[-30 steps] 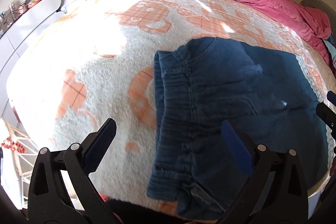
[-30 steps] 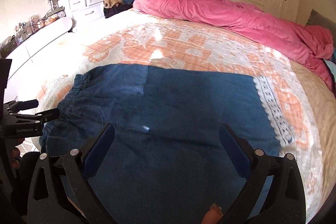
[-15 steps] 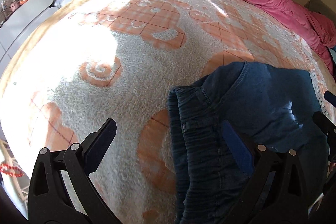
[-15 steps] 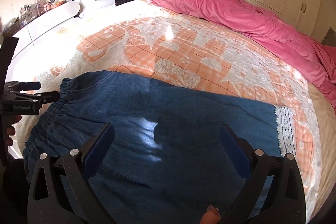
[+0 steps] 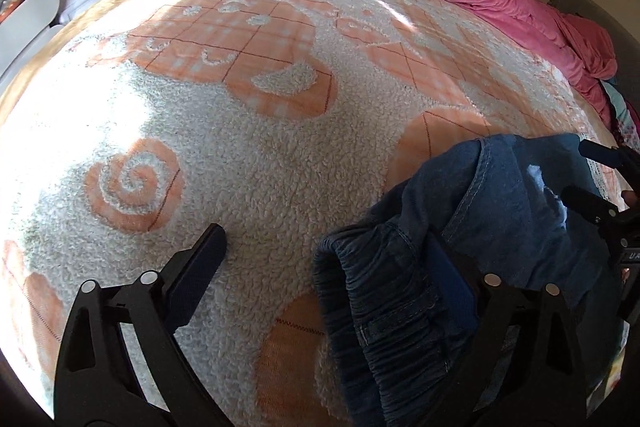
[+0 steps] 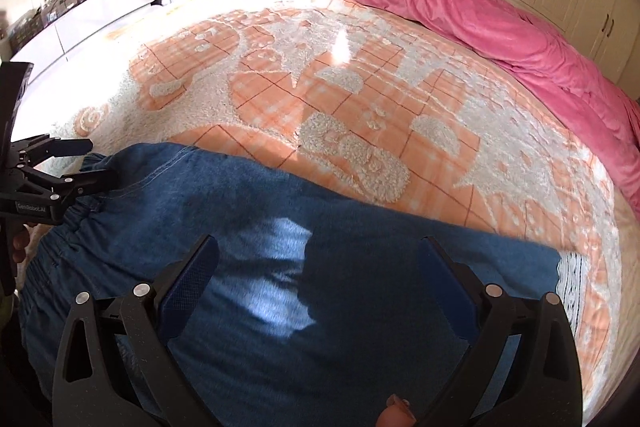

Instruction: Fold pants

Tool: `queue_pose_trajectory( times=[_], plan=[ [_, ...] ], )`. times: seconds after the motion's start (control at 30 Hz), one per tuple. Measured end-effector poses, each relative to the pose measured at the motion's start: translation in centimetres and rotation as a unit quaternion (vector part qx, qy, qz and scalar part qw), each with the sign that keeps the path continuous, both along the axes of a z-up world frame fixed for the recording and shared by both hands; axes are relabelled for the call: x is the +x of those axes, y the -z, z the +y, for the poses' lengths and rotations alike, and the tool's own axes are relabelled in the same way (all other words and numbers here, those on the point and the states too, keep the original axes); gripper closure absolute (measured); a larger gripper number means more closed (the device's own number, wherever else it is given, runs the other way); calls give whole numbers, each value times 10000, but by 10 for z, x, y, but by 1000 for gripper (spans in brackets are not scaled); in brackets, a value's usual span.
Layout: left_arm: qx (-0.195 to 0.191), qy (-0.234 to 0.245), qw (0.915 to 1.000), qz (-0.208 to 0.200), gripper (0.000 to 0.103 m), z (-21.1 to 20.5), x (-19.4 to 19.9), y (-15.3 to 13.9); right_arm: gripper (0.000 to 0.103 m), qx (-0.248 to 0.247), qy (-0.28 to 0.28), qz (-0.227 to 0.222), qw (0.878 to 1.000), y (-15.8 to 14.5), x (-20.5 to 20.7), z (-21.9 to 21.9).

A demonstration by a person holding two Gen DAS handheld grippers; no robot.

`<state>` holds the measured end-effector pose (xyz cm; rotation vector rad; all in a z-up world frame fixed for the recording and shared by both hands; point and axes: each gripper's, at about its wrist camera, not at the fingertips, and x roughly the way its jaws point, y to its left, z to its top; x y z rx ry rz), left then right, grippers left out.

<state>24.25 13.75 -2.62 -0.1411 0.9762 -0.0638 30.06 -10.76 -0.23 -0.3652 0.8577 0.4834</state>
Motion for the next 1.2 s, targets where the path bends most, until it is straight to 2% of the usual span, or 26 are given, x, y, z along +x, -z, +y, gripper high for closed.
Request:
queue_pose_trajectory(
  times=[0.03, 0.07, 0.1, 0.17, 0.2, 0.23, 0.3, 0.47, 0.6, 0.67, 0.7, 0.77, 0.83, 0.93, 1.0, 1.2],
  plan=[
    [25, 21, 10000, -23, 19, -1, 1, 0, 4, -45, -28, -19, 10000, 1, 2, 2],
    [68, 72, 9999, -62, 27, -1, 0, 0, 4, -129, -94, -34, 9999, 3, 5, 6],
    [91, 150, 9998, -99, 41, -3, -1, -1, 4, -168, -167, -36, 9997, 4, 7, 9],
    [57, 279, 9995, -143, 51, -6, 1, -3, 4, -291, -327, -76, 9990, 6, 11, 16],
    [-59, 398, 9991, -147, 66, -7, 1, -3, 4, -367, -415, -124, 9984, 7, 13, 20],
    [-164, 467, 9987, -144, 69, -9, 2, -4, 4, -408, -495, -141, 9978, 7, 13, 23],
    [-125, 481, 9986, -203, 71, -11, 1, -6, 4, -500, -682, -169, 9963, 8, 17, 29],
    [-578, 518, 9963, -371, 74, -3, -9, -17, 5, -501, -959, -106, 9941, 7, 27, 40],
    [-555, 600, 9951, -555, 74, -6, -21, -28, 8, -722, -1202, -128, 9900, 12, 33, 51],
    [-496, 665, 9946, -627, 74, -9, -27, -32, 16, -815, -1328, -102, 9877, 17, 36, 58],
    [-438, 697, 9944, -660, 74, -12, -29, -34, 26, -830, -1401, -44, 9866, 20, 36, 61],
    [-410, 730, 9941, -691, 75, -13, -31, -36, 40, -862, -1503, 29, 9849, 26, 34, 67],
    [-380, 742, 9940, -704, 76, -13, -35, -37, 72, -727, -1650, 114, 9836, 30, 27, 71],
    [-309, 739, 9942, -721, 76, -13, -38, -37, 86, -499, -1555, -44, 9866, 29, 14, 67],
    [-304, 728, 9942, -732, 76, -12, -40, -37, 92, -329, -1367, -150, 9900, 24, 7, 60],
    [-283, 747, 9934, -829, 76, -12, -50, -43, 95, 447, -1021, -469, 9927, -3, -22, 30]
  ],
)
